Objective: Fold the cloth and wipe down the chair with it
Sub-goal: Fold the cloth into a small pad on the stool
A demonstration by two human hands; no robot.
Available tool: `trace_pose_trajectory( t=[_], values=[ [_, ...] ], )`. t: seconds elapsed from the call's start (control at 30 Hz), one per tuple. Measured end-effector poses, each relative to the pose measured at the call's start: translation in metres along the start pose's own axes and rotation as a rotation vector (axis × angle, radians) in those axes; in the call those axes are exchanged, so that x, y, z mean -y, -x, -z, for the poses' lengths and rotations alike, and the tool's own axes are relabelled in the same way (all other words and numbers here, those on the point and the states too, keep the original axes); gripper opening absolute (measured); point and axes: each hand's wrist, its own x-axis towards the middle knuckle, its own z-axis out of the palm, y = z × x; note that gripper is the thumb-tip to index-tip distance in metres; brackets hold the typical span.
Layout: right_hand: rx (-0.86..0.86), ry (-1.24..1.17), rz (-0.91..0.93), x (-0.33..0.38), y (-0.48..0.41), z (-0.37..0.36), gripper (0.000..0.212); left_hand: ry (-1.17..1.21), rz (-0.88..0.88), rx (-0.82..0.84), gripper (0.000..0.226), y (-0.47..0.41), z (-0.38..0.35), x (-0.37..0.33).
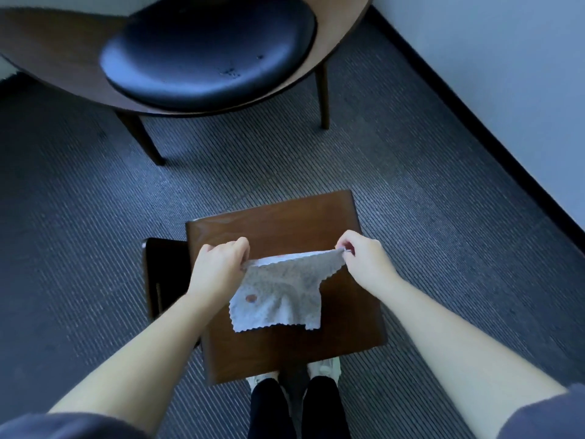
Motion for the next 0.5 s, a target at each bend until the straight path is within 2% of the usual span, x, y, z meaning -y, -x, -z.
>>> trace_pose_trajectory(
  t=[0.1,0.23,0.3,0.37,0.5],
  values=[
    [-0.096,0.038,0.094,0.03,0.018,0.035,0.026,-0.015,-0.09,-0.126,0.04,0.003,0.047,0.007],
    [-0.163,0.115,0.254,0.059,0.044,0.062,0.026,0.014,-0.192,-0.226,0.028,0.022,0.092,0.007],
    [-0.157,0.161,0.289,0.064,0.054,0.06,0.026,-0.017,-0.219,-0.225,0.025,0.034,0.092,0.009],
    [-0.18,0.198,0.363,0.061,0.06,0.049,0.024,-0.05,-0.228,-0.221,0.032,0.043,0.079,0.015],
    [-0.142,0.326,0.47,0.035,0.046,0.002,0.02,-0.083,-0.216,-0.145,0.034,0.047,0.026,0.027]
  ],
)
